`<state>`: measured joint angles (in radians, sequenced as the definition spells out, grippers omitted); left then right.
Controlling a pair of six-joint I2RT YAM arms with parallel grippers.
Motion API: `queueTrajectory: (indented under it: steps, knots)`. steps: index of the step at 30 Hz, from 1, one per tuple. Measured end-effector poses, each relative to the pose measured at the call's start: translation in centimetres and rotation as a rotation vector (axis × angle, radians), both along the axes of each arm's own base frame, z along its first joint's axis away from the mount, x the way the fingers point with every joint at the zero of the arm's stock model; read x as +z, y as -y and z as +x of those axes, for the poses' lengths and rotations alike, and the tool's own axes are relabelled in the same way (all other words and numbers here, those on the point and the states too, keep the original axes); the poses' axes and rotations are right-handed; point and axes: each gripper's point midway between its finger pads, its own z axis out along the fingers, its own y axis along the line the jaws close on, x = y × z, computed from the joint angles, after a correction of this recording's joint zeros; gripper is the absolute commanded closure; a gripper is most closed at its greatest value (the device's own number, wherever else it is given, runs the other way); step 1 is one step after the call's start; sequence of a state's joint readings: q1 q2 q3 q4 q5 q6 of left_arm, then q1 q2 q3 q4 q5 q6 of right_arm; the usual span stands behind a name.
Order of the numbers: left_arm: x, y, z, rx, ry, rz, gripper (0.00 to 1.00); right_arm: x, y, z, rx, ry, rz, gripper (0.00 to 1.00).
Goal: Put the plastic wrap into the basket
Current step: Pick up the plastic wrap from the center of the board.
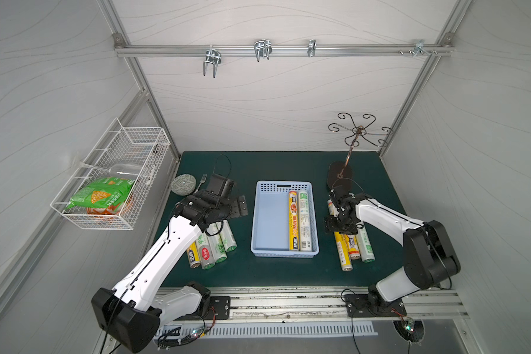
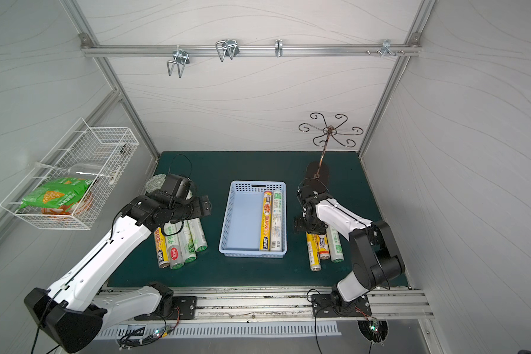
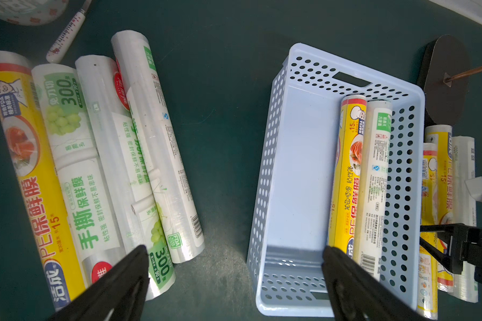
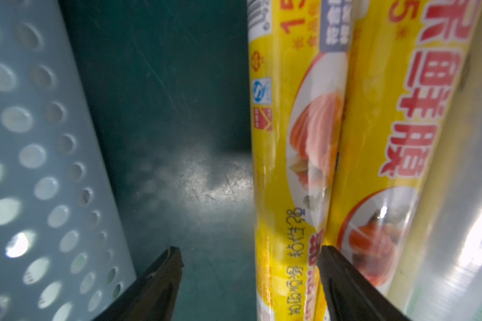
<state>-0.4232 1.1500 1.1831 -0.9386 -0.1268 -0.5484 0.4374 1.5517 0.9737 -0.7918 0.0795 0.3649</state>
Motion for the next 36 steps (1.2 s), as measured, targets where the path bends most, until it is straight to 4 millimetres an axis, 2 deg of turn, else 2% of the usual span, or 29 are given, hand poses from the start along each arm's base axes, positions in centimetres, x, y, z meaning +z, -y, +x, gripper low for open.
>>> queueTrajectory:
  steps: [12, 15, 17, 24, 30, 36]
  knots:
    - [0.0, 0.1, 0.0, -0.006, -0.001, -0.001, 0.01, -2.0, -0.5, -0.1, 0.01, -0.057, -0.004, 0.32]
    - [0.0, 0.1, 0.0, -0.008, -0.001, 0.001, 0.01, -2.2, -0.7, -0.1, 0.016, -0.064, 0.0, 0.39]
    - [0.0, 0.1, 0.0, -0.01, 0.0, 0.002, 0.01, -2.1, -0.9, 0.1, 0.021, -0.064, 0.006, 0.49]
    - [0.0, 0.0, 0.0, -0.014, -0.001, 0.006, 0.01, -1.6, -1.7, 0.5, 0.03, -0.058, 0.04, 0.59]
    - [-0.1, 0.0, -0.2, -0.014, -0.005, 0.008, 0.01, 0.2, -1.7, 0.7, 0.028, -0.039, 0.047, 0.64]
    - [0.2, -0.1, -0.4, -0.013, 0.005, 0.004, 0.01, 4.6, -2.3, 1.4, 0.025, 0.042, 0.096, 0.65]
